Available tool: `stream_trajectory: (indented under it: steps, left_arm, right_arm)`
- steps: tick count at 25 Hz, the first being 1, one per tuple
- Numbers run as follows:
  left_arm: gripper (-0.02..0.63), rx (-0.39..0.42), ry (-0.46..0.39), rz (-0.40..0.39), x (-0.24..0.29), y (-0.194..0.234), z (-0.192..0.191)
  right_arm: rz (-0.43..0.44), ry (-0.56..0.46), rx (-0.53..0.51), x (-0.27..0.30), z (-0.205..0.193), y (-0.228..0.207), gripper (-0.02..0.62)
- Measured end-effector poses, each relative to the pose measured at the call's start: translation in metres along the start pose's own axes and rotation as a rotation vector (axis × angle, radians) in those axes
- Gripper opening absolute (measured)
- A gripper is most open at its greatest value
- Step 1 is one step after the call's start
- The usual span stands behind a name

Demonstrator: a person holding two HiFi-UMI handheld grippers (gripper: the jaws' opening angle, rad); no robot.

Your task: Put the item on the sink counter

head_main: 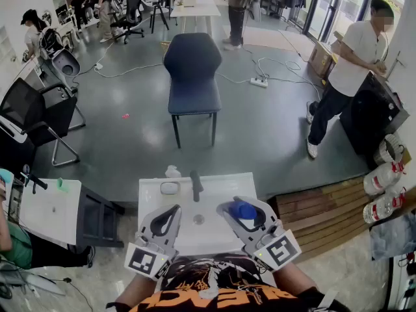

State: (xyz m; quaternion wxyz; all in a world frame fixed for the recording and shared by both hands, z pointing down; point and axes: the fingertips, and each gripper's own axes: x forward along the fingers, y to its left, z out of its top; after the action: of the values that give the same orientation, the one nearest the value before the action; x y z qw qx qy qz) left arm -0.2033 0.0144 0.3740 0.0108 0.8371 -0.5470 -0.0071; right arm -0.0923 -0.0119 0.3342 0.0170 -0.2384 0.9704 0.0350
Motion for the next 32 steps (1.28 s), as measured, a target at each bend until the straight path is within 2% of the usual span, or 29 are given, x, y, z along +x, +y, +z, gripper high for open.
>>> stream_trajectory:
  steps: [12, 19, 32]
  left_arm:
    - [0.015, -0.008, 0.008, 0.006, 0.0, 0.002, -0.003]
    - [0.015, -0.012, 0.024, 0.001, 0.005, 0.002, -0.008]
    - [0.015, -0.019, 0.047, 0.001, 0.015, 0.003, -0.018]
  right_arm:
    - [-0.001, 0.004, 0.007, 0.002, -0.004, -0.001, 0.158]
    - [-0.038, -0.012, 0.059, -0.001, -0.003, -0.014, 0.158]
    - [-0.048, 0.023, 0.071, -0.002, -0.023, -0.027, 0.158]
